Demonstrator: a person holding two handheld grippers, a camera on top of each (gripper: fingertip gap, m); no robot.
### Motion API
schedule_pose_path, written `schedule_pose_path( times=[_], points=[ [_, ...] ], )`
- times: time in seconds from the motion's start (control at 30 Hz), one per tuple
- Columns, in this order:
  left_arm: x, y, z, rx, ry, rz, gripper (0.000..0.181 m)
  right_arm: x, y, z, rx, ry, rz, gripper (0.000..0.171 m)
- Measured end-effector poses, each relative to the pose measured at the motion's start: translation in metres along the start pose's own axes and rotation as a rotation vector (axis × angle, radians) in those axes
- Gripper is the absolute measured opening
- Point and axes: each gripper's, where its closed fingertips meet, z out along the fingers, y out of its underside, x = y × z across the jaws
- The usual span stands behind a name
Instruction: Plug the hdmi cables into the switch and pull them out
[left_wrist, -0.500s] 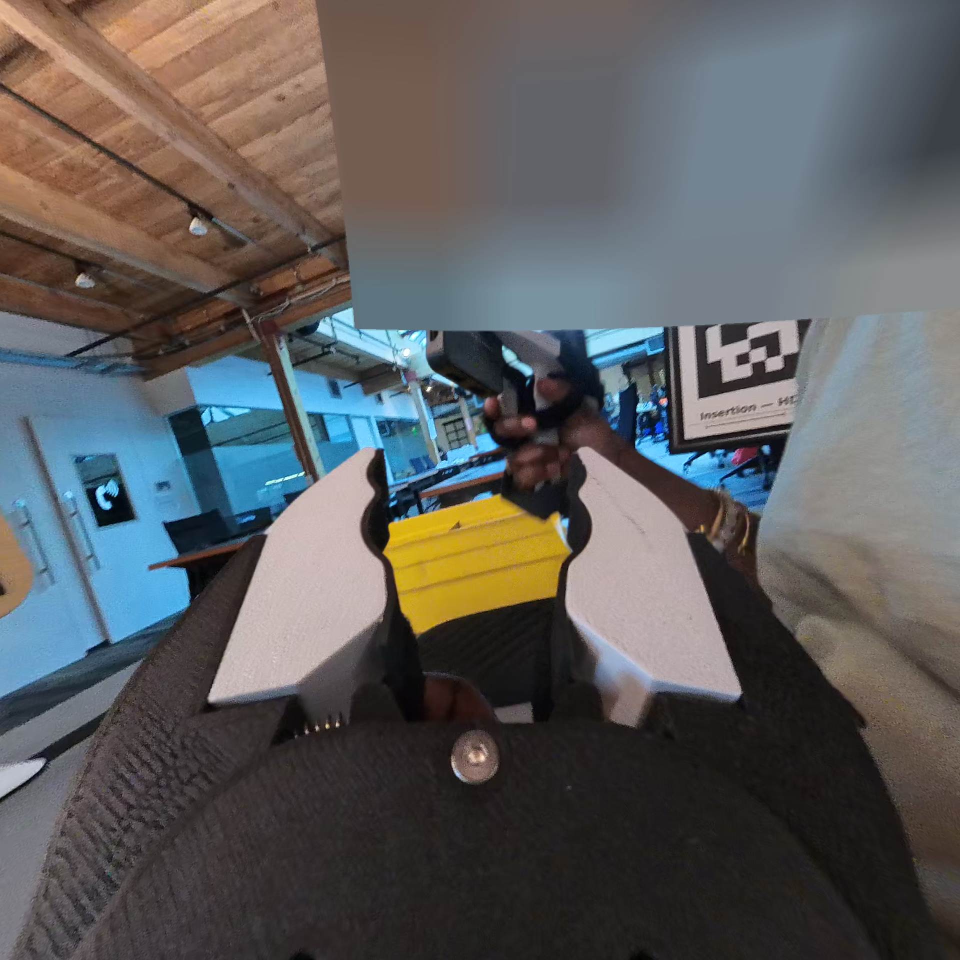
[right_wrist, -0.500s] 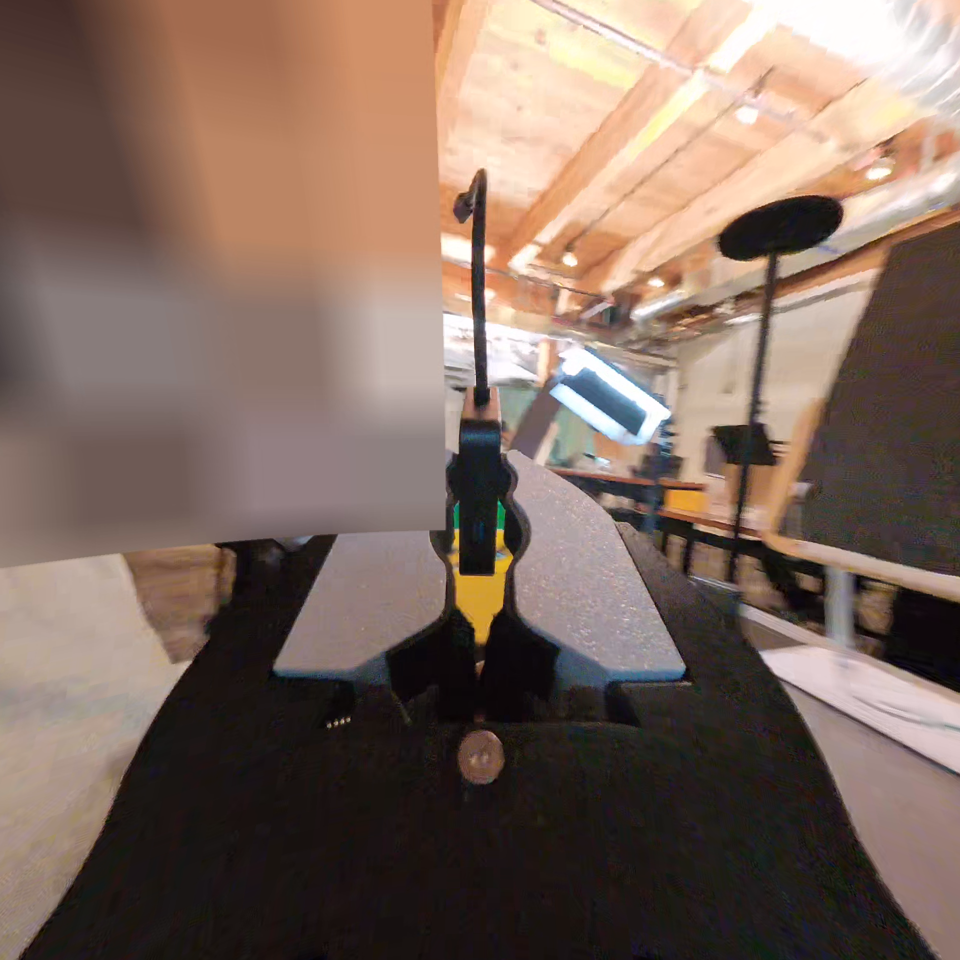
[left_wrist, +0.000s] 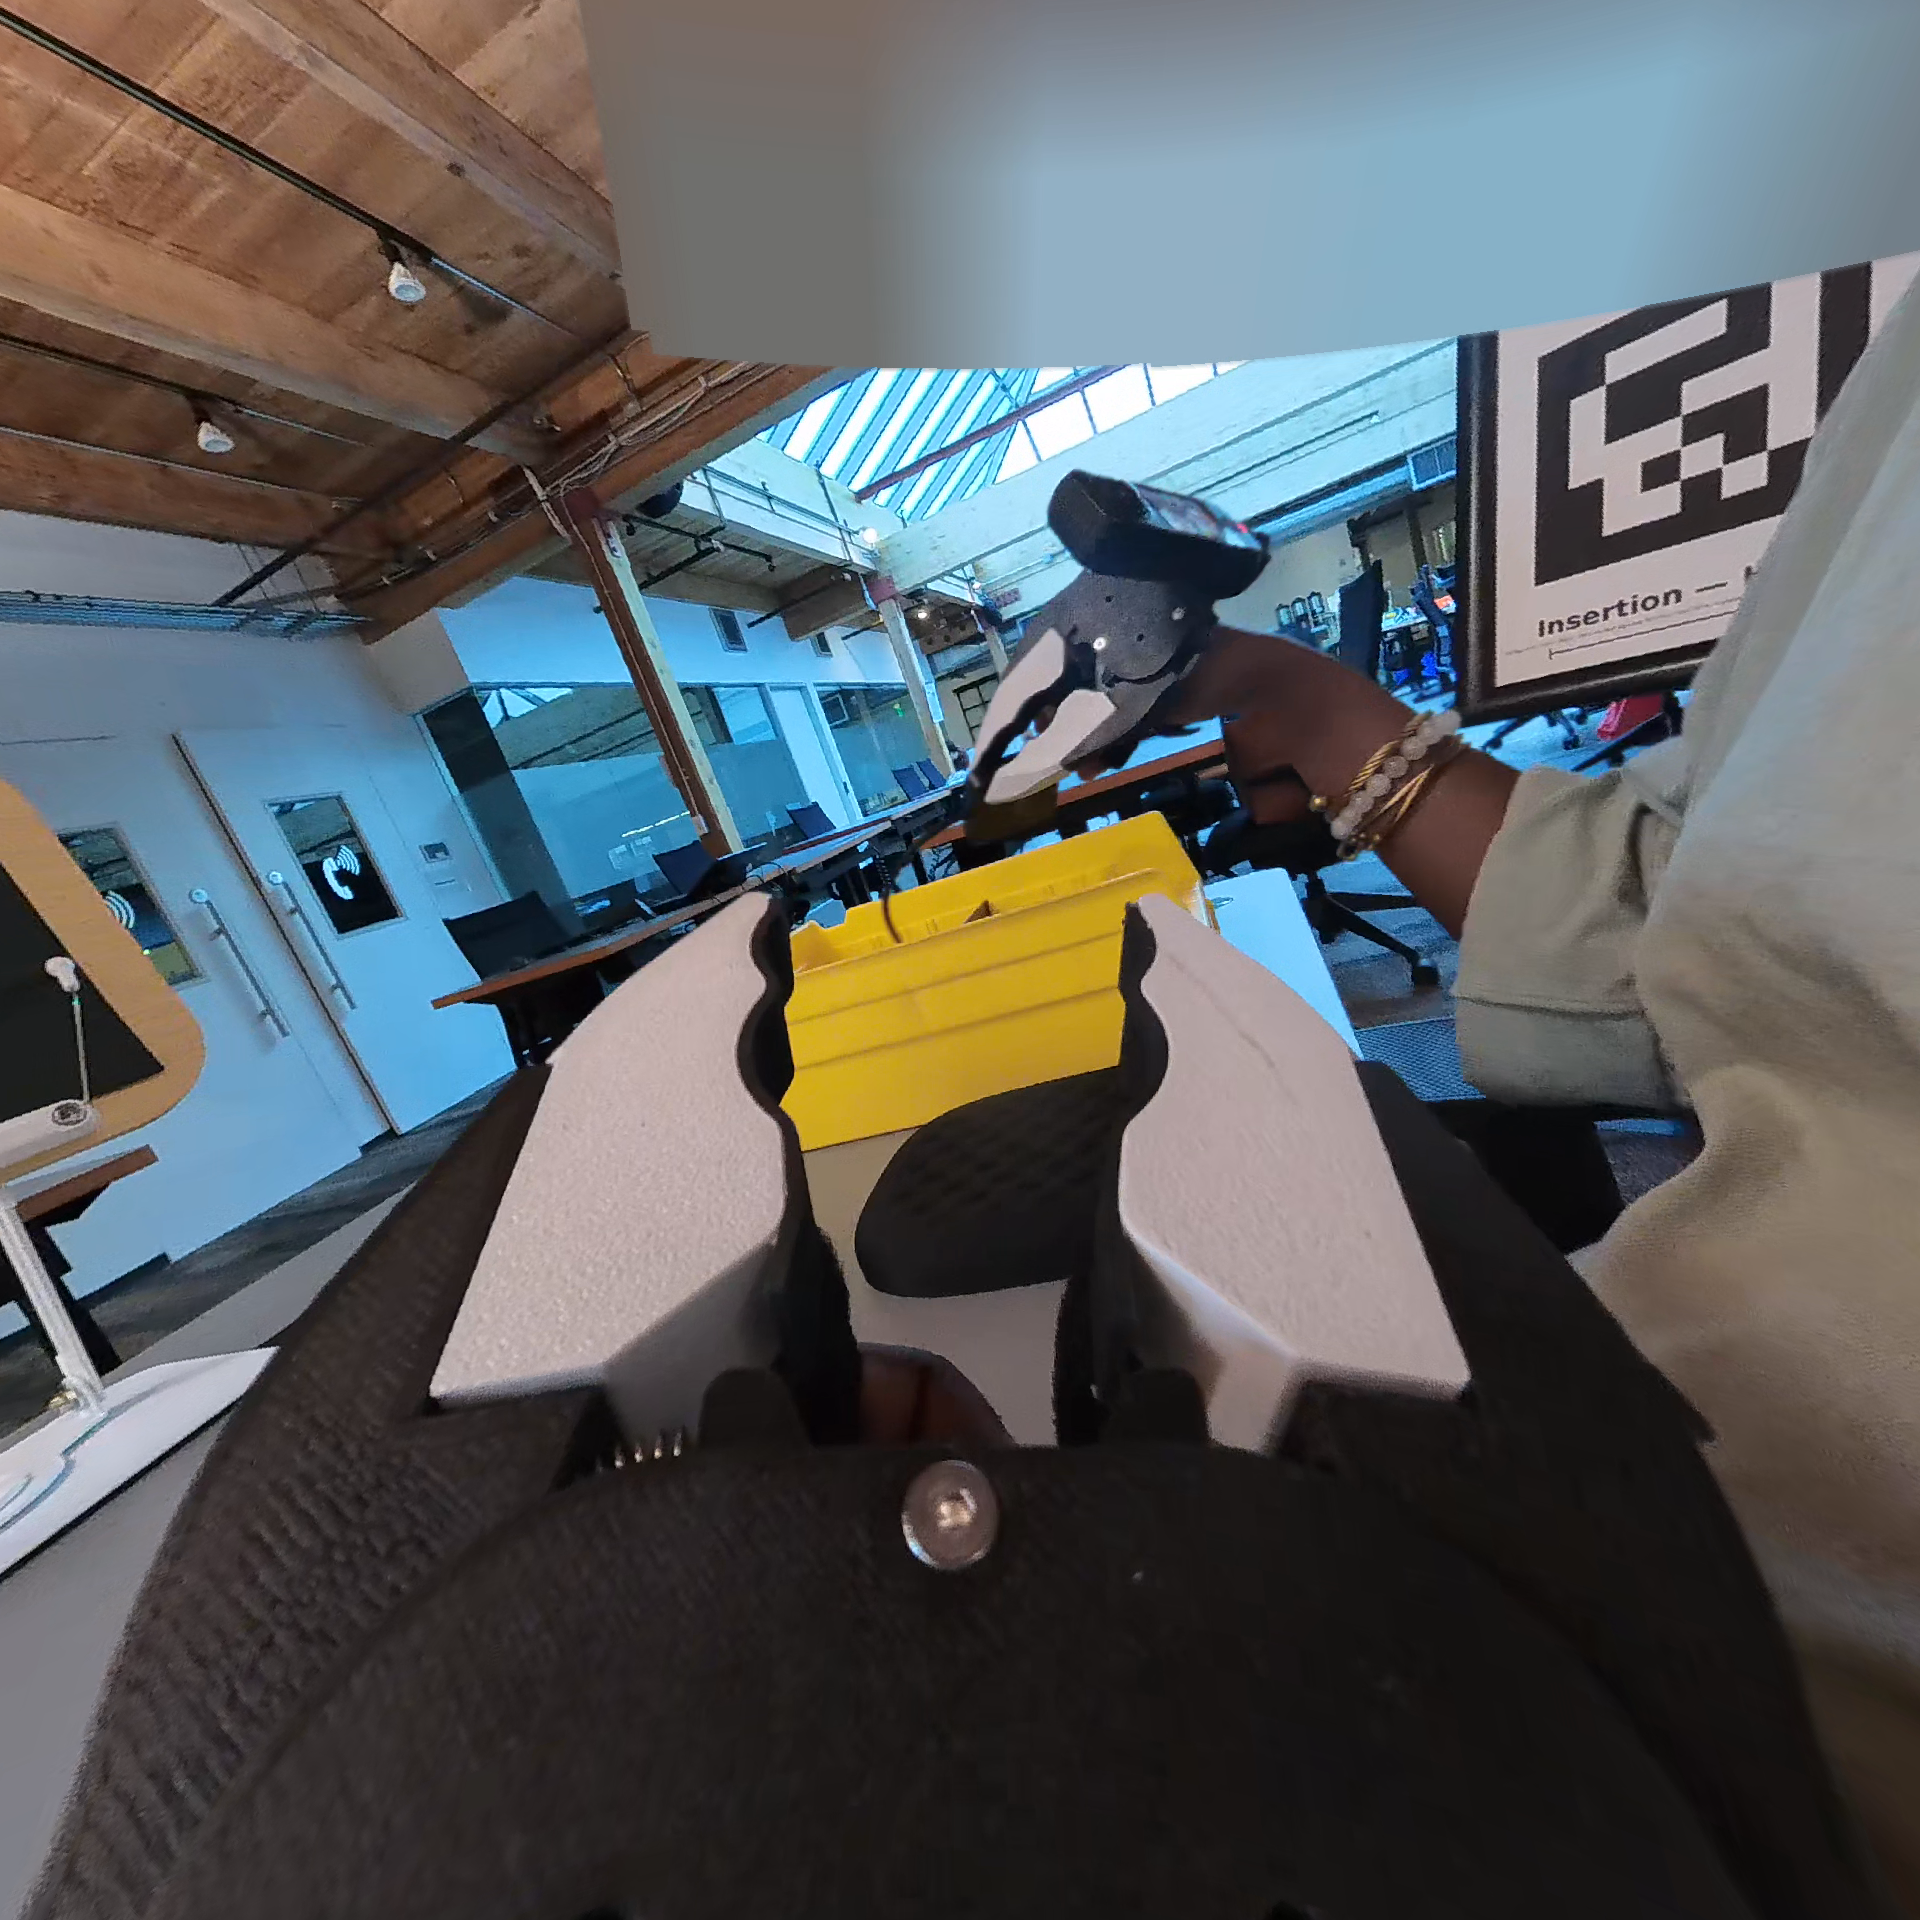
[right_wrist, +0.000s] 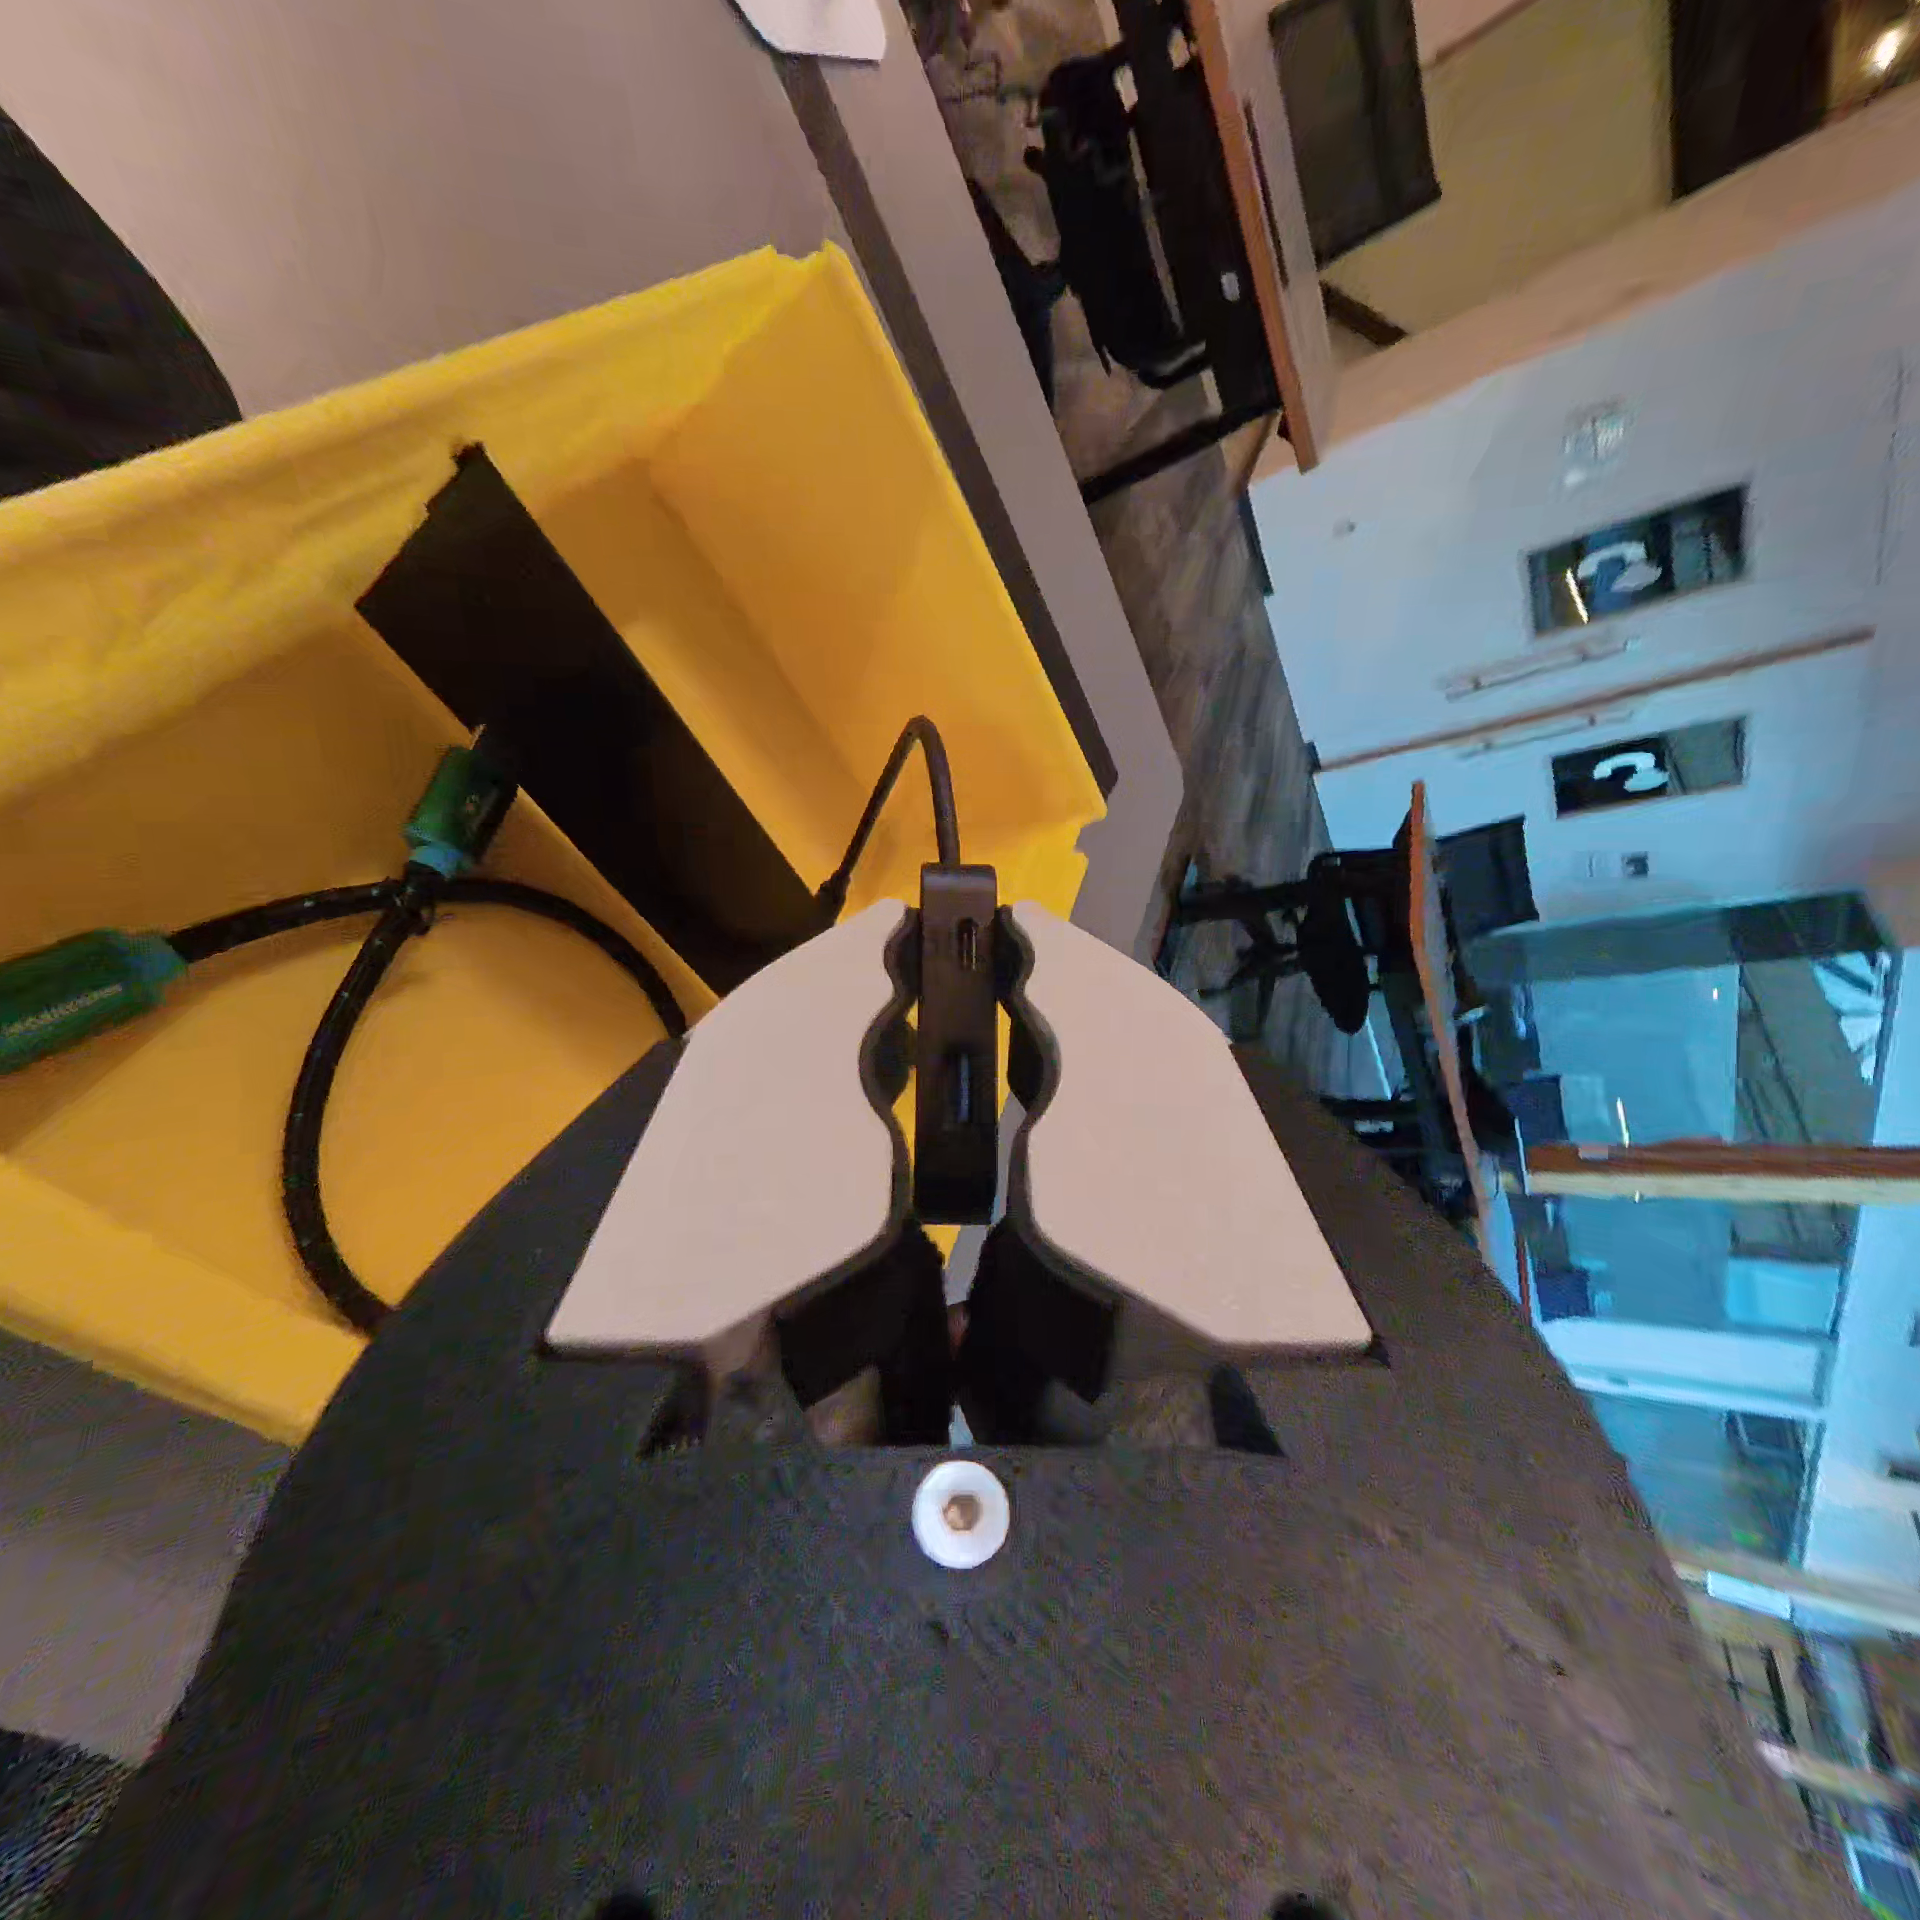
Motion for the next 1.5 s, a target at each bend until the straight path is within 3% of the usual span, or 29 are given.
schedule_pose_path(
  times=[0.17,0.3,0.43,0.53,0.73,0.87,0.93,1.03,1.1,1.2,1.33,1.43,1.5],
  points=[
    [0.000,0.003,0.001,-0.017,-0.002,0.010,0.060,-0.004,-0.033,0.026,0.165,-0.103,-0.095,0.014],
    [0.000,0.003,0.001,-0.018,-0.003,0.015,0.059,-0.008,-0.034,0.064,0.227,-0.183,-0.056,0.014],
    [-0.001,0.002,0.000,-0.016,-0.008,0.014,0.059,-0.019,0.003,0.102,0.045,-0.227,0.074,0.017],
    [-0.001,0.003,0.000,-0.021,-0.006,0.014,0.059,-0.022,0.027,0.111,-0.100,-0.185,0.130,0.028],
    [-0.002,0.006,0.001,-0.031,-0.011,0.021,0.059,0.002,-0.005,0.072,0.097,-0.048,0.328,0.036],
    [-0.002,0.006,0.000,-0.034,-0.016,0.024,0.058,-0.029,-0.051,0.007,0.398,-0.249,0.437,0.043],
    [-0.002,0.006,0.000,-0.034,-0.016,0.023,0.058,-0.065,-0.063,-0.026,0.479,-0.429,0.426,0.057],
    [-0.003,0.008,0.001,-0.041,-0.018,0.024,0.058,-0.123,-0.048,-0.047,0.307,-0.572,0.265,0.082],
    [-0.003,0.010,0.001,-0.049,-0.020,0.028,0.058,-0.148,-0.035,-0.042,0.142,-0.621,0.221,0.084],
    [-0.004,0.011,0.000,-0.058,-0.030,0.035,0.058,-0.158,-0.027,-0.024,0.017,-0.634,0.210,0.073],
    [-0.006,0.010,-0.001,-0.053,-0.037,0.028,0.057,-0.157,-0.035,-0.012,0.057,-0.624,0.262,0.048],
    [-0.010,0.006,-0.002,-0.052,-0.066,0.019,0.058,-0.146,-0.032,-0.011,0.047,-0.553,0.256,0.052],
    [-0.021,-0.008,-0.007,-0.059,-0.139,0.015,0.058,-0.136,-0.040,-0.019,0.142,-0.516,0.271,0.056]
  ],
)
